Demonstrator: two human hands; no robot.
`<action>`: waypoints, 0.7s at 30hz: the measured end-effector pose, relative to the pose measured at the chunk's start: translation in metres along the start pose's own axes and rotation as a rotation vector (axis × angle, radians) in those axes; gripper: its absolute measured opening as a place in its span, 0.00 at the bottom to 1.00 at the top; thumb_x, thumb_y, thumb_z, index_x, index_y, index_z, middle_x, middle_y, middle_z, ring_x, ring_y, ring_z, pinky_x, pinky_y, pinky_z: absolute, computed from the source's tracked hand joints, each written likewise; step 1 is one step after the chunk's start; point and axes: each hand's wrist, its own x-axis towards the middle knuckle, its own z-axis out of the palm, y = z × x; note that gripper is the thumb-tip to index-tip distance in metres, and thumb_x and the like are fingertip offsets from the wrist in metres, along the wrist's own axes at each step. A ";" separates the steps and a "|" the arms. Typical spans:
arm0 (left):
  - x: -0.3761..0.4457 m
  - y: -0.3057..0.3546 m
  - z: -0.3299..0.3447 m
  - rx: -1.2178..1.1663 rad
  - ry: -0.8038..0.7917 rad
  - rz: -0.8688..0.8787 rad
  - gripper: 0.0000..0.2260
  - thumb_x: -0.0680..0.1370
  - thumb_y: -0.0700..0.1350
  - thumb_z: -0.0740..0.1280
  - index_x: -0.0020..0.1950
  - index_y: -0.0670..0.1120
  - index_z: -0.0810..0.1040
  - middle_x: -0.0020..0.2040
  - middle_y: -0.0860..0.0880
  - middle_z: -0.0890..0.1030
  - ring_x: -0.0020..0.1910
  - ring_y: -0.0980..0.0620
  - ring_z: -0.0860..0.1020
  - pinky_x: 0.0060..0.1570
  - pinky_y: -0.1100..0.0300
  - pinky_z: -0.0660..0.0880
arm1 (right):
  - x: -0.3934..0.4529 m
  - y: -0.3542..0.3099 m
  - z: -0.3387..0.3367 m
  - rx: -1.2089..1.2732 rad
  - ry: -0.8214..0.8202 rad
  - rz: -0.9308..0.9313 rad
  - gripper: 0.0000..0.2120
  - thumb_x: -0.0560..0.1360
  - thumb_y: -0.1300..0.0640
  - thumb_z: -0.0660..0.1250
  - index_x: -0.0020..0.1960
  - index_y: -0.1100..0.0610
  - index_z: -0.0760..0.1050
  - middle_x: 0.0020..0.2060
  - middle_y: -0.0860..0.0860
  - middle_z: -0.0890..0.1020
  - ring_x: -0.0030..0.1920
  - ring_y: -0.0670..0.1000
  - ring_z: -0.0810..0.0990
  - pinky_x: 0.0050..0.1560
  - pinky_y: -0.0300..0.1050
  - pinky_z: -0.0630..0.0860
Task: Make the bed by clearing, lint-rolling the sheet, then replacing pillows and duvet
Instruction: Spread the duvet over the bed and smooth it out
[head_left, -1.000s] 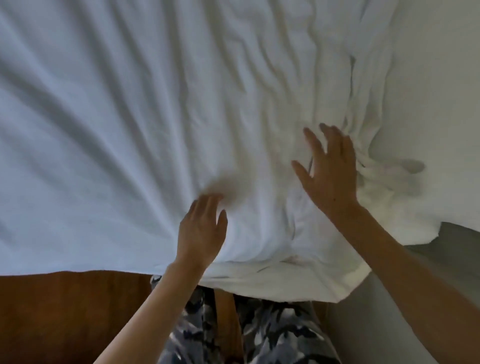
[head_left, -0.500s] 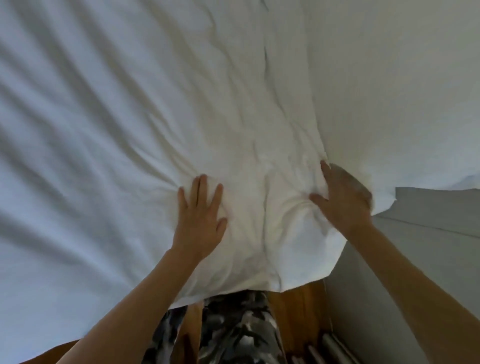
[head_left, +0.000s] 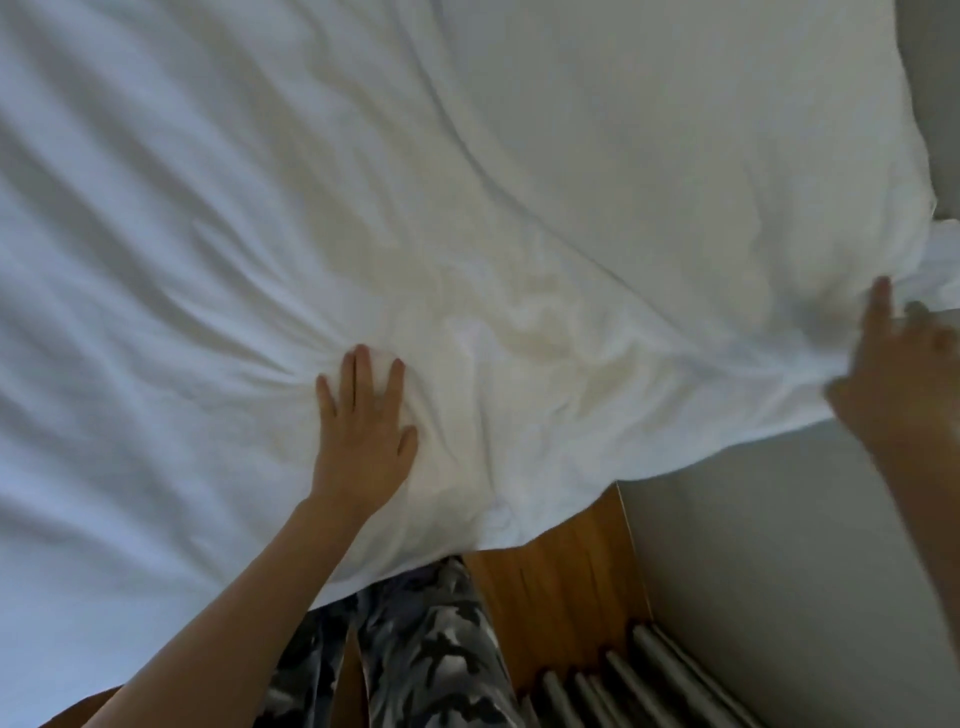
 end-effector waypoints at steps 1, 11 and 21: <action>0.002 0.005 0.002 -0.019 0.010 0.001 0.32 0.75 0.52 0.67 0.75 0.40 0.63 0.75 0.31 0.58 0.74 0.32 0.57 0.69 0.32 0.57 | -0.007 -0.035 0.005 0.062 0.050 0.019 0.42 0.67 0.66 0.70 0.76 0.60 0.55 0.67 0.70 0.66 0.60 0.71 0.69 0.60 0.63 0.68; 0.028 0.088 0.034 -0.009 0.064 0.349 0.20 0.83 0.50 0.52 0.72 0.44 0.70 0.69 0.37 0.72 0.71 0.33 0.65 0.69 0.33 0.59 | -0.043 -0.306 0.042 0.306 0.108 -0.831 0.28 0.77 0.47 0.58 0.76 0.51 0.60 0.75 0.59 0.61 0.75 0.60 0.58 0.74 0.61 0.54; 0.010 0.081 0.050 0.088 -0.016 0.830 0.23 0.76 0.53 0.64 0.70 0.47 0.74 0.73 0.40 0.69 0.72 0.41 0.65 0.71 0.44 0.58 | -0.040 -0.180 0.139 0.211 -0.032 -0.501 0.27 0.82 0.49 0.52 0.76 0.63 0.57 0.75 0.57 0.63 0.73 0.54 0.64 0.67 0.48 0.65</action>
